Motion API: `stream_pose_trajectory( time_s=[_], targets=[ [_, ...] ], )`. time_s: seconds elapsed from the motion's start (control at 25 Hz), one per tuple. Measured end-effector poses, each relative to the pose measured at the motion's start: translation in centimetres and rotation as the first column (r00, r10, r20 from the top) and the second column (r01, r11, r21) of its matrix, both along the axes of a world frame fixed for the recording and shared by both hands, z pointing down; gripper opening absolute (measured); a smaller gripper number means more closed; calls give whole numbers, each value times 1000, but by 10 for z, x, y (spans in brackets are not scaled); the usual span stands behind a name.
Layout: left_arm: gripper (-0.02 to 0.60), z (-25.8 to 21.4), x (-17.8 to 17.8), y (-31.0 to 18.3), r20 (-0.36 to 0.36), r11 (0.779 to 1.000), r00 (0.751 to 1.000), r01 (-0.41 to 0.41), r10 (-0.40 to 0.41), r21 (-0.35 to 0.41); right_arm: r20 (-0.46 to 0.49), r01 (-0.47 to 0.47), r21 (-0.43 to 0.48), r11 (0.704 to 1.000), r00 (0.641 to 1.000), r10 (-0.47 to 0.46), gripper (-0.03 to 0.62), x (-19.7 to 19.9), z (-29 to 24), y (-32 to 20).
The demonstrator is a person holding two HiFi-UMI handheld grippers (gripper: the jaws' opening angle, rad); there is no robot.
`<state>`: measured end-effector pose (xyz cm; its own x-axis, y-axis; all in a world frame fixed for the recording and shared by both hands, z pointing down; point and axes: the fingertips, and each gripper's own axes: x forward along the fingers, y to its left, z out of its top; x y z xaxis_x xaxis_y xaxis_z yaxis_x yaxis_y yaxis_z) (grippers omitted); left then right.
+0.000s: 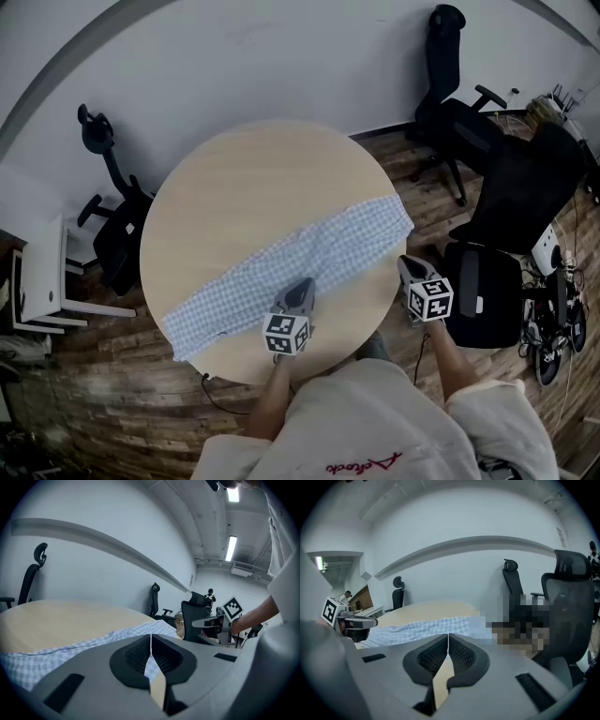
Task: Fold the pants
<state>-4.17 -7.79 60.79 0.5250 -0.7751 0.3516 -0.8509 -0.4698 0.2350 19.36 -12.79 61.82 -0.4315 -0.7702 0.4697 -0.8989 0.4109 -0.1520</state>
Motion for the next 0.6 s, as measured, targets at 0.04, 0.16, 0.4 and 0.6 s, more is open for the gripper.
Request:
stream_pose_trajectory(
  time_s=[0.04, 0.16, 0.4, 0.6],
  targets=[
    [37, -1, 10, -7, 13, 1000, 1000, 1, -1, 0, 9, -2, -5, 1000, 1000, 2, 31, 11, 4, -8],
    [37, -3, 41, -29, 46, 1000, 999, 7, -7, 1, 30, 3, -19, 1000, 1000, -2, 32, 45, 18, -32],
    [37, 4, 97, -63, 90, 999, 996, 10, -7, -32, 106, 48, -67, 997, 994, -41, 50, 90, 48, -84],
    [37, 10, 118, -73, 173, 997, 985, -10, 22, -71, 233, 80, -112, 990, 971, -52, 227, 98, 69, -124]
  ],
)
